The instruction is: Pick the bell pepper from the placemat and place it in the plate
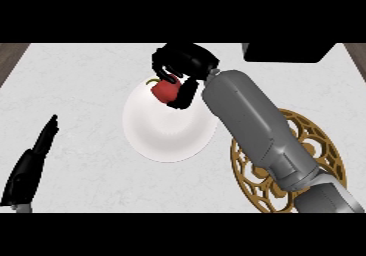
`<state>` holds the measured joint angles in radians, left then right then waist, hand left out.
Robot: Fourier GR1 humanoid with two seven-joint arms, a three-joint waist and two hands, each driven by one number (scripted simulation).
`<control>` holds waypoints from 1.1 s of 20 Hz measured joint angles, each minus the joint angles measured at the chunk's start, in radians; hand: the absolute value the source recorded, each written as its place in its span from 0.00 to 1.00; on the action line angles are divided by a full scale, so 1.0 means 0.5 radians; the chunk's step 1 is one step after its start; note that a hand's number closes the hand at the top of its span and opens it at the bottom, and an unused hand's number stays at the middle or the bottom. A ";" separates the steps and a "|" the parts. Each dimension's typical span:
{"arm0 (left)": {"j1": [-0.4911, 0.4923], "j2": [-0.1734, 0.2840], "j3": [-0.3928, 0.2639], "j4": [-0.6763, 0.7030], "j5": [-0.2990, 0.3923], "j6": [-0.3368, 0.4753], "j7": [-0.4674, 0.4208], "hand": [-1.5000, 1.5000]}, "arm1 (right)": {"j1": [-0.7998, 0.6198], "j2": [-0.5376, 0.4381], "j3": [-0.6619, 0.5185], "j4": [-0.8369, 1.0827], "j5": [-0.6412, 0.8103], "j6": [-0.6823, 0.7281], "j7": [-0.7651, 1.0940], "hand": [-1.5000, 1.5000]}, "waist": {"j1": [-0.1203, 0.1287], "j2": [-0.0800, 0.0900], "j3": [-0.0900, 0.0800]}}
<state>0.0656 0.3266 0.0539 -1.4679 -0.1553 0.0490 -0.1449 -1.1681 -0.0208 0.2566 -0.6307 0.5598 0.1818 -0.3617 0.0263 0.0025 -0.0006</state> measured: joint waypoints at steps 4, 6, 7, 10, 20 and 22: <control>-0.009 -0.009 -0.009 -0.019 -0.005 -0.020 0.005 0.50 | 0.064 0.026 0.162 0.055 -0.184 -0.024 0.070 1.00 | 0.031 0.006 0.000; -0.005 -0.026 -0.026 -0.033 -0.014 -0.020 0.022 0.50 | 0.091 0.031 0.210 0.069 -0.308 -0.057 0.184 0.00 | 0.046 0.007 0.000; -0.013 -0.025 -0.020 -0.012 -0.018 -0.020 0.007 0.50 | 0.108 0.034 0.258 0.054 -0.369 -0.079 0.257 0.00 | 0.048 0.007 0.000; -0.048 -0.037 -0.029 -0.007 -0.033 -0.022 0.029 0.50 | 0.119 0.038 0.383 0.123 -0.497 -0.171 0.325 0.00 | 0.061 0.013 0.000; -0.071 -0.017 0.023 0.026 -0.026 -0.055 0.012 0.50 | 0.147 0.041 0.284 0.147 -0.987 -0.435 0.219 0.00 | 0.045 0.017 0.001; -0.038 -0.027 0.025 -0.005 -0.031 -0.044 0.016 0.50 | 0.117 0.030 0.181 0.191 -1.056 -0.472 0.224 0.00 | 0.035 0.014 0.002</control>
<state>0.0464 0.3133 0.0662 -1.4703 -0.1708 0.0272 -0.1367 -1.1095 -0.0056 0.3472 -0.5352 0.0320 -0.0543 -0.2496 0.0439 0.0095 0.0002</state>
